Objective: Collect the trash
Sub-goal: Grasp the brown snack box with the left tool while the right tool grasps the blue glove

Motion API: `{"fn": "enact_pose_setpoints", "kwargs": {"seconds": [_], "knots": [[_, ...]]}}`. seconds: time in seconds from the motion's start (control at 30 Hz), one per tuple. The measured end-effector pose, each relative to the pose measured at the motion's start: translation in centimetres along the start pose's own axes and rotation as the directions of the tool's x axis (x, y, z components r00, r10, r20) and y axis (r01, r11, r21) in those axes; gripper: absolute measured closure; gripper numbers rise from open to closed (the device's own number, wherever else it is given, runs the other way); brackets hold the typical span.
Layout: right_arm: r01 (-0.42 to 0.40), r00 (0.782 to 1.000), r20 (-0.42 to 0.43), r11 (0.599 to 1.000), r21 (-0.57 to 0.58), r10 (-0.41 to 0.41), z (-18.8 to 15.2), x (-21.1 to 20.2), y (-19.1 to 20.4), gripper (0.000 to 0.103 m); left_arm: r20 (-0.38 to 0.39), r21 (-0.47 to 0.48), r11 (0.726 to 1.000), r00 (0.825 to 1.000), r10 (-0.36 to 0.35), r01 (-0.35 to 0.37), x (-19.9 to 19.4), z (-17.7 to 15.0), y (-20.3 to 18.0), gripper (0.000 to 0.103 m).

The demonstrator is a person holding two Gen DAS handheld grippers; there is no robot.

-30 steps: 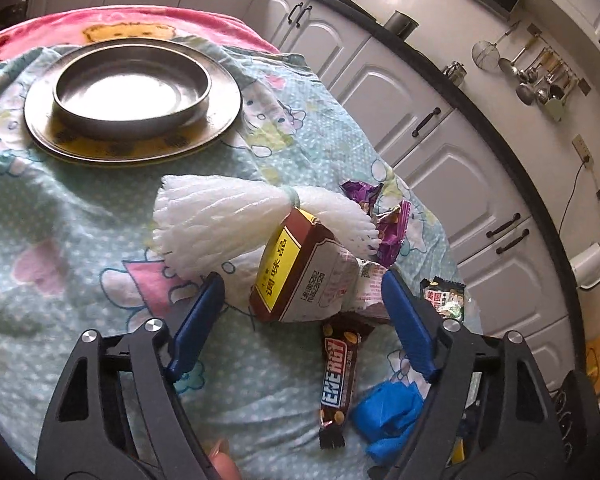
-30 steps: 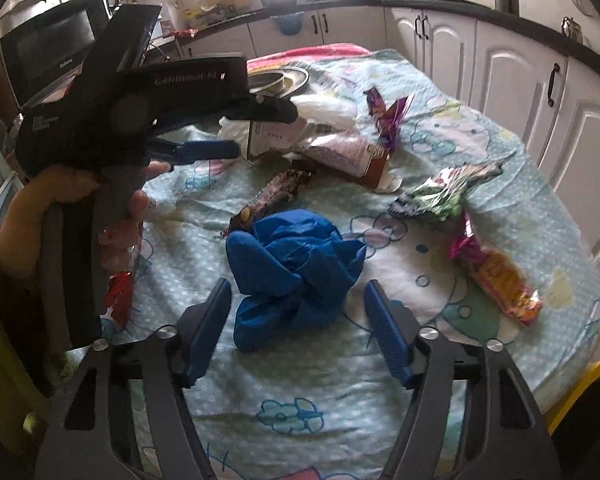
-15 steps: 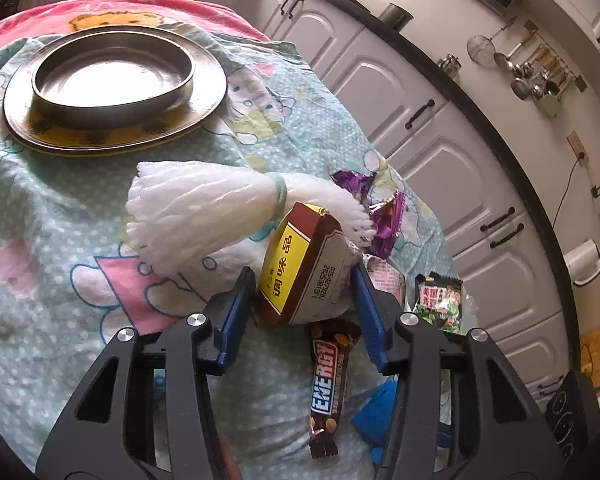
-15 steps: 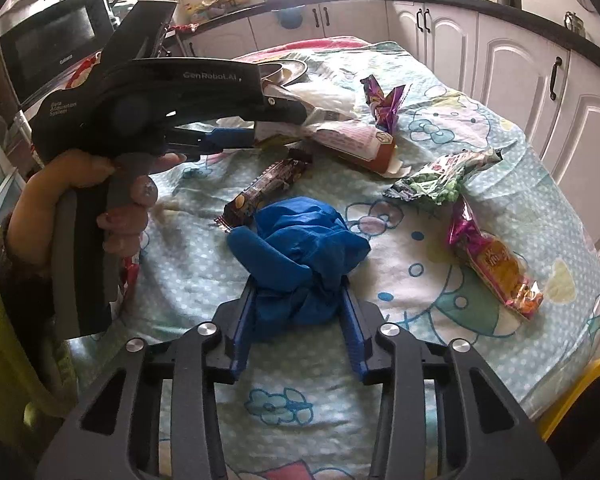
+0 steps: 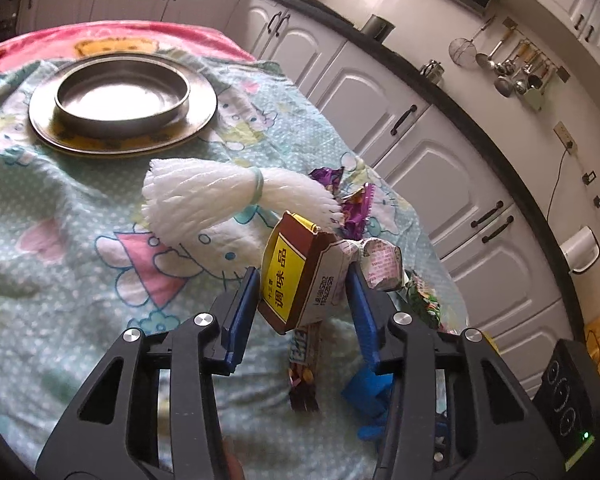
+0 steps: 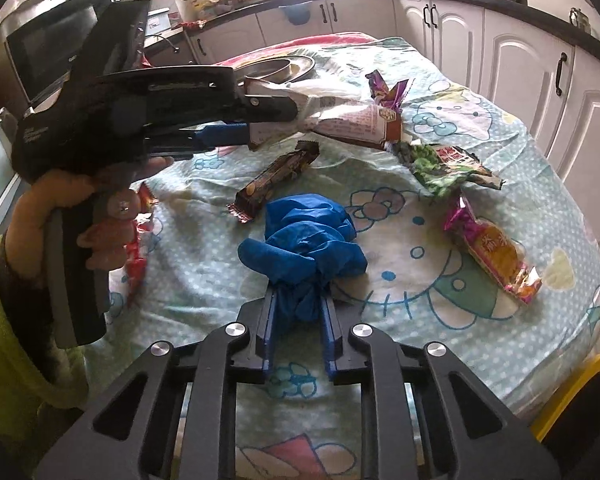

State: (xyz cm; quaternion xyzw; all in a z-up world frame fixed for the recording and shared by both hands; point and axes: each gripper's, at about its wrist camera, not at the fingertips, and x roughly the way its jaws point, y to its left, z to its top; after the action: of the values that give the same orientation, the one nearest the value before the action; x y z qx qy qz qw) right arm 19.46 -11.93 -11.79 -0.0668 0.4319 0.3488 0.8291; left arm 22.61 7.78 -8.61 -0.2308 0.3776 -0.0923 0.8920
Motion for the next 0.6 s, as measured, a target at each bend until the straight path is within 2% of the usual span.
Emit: {"fn": "enact_pose_setpoints", "kwargs": {"seconds": [0.3, 0.4, 0.6], "knots": [[-0.027, 1.000, 0.005, 1.000, -0.015, 0.027, -0.3, -1.0, 0.7, 0.089, 0.066, 0.002, 0.999, 0.997, 0.040, -0.040, -3.4, -0.7, 0.0, 0.067], [-0.038, 0.999, 0.009, 0.999, -0.025, 0.038, -0.3, -1.5, 0.9, 0.090, 0.091, 0.018, 0.997, 0.993, 0.070, -0.072, -4.8, -1.0, -0.1, 0.067], [-0.050, 0.998, 0.039, 0.999, -0.020, 0.051, 0.1, -3.0, 0.8, 0.090, 0.145, 0.036, 0.995, 0.986, 0.086, -0.092, -7.4, -1.4, -0.5, 0.067]]}}
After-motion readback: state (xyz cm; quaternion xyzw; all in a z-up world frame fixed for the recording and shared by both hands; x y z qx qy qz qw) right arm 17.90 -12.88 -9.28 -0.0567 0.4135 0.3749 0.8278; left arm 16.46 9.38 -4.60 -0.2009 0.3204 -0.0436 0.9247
